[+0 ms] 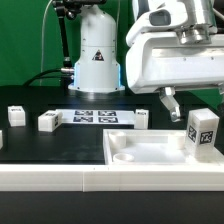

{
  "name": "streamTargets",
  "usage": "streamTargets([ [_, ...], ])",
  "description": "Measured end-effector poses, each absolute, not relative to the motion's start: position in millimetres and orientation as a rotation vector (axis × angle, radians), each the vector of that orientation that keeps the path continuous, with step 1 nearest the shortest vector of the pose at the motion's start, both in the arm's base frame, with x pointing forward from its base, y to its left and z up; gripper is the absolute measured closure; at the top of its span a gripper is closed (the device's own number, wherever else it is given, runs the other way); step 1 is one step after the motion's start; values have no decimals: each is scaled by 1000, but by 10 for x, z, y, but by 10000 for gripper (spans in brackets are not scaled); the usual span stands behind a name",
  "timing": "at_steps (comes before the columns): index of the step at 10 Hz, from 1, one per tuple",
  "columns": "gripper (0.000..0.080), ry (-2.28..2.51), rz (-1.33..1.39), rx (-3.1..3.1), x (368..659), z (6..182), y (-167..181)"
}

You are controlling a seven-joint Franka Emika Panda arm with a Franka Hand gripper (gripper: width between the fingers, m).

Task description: Assemble one leg

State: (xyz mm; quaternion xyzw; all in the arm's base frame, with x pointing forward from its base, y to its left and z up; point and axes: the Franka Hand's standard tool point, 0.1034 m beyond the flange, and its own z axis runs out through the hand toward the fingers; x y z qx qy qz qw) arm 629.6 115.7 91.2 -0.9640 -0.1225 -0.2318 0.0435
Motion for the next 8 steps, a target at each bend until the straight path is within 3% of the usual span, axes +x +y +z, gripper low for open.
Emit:
streamTargets([
  [8, 150, -399, 163, -2941, 6171, 887, 1177],
])
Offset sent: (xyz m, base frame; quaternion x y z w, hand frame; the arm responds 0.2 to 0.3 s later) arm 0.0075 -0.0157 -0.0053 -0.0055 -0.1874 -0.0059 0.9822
